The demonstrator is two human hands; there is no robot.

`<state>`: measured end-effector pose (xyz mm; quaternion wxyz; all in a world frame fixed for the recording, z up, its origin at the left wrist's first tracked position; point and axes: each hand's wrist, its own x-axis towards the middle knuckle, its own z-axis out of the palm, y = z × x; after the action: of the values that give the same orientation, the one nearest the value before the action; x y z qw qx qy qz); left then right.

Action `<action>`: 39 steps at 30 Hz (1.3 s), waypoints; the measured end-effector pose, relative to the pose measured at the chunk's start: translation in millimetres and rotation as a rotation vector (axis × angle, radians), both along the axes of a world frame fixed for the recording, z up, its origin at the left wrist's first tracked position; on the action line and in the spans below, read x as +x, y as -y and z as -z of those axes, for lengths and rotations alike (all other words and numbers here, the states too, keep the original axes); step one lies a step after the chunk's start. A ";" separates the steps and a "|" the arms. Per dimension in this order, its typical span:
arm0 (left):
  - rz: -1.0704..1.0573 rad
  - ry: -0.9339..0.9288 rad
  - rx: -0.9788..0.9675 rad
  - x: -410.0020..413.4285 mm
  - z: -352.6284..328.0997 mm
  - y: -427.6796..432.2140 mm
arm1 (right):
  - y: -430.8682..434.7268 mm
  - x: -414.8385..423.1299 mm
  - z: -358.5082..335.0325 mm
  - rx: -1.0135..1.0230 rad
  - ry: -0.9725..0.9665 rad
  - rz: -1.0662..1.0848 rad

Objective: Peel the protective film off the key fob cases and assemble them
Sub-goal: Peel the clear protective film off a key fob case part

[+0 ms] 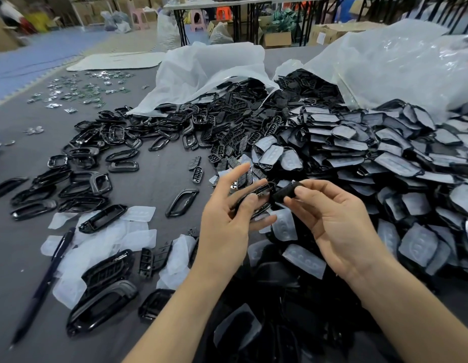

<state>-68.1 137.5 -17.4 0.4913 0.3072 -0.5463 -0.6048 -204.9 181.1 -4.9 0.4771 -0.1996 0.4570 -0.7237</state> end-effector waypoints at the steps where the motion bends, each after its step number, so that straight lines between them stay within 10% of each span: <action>1: -0.019 -0.019 0.014 -0.8 -0.1 0.1 | -0.3 0.9 -0.2 0.008 -0.006 -0.006; 39: 0.001 0.191 -0.196 0.4 -2.6 -2.8 | -1.9 2.9 -1.0 -0.003 -0.063 -0.042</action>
<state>-67.7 140.3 -14.8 0.4643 0.3138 -0.6471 -0.5168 -202.0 182.9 -3.9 0.4771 -0.2326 0.4666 -0.7075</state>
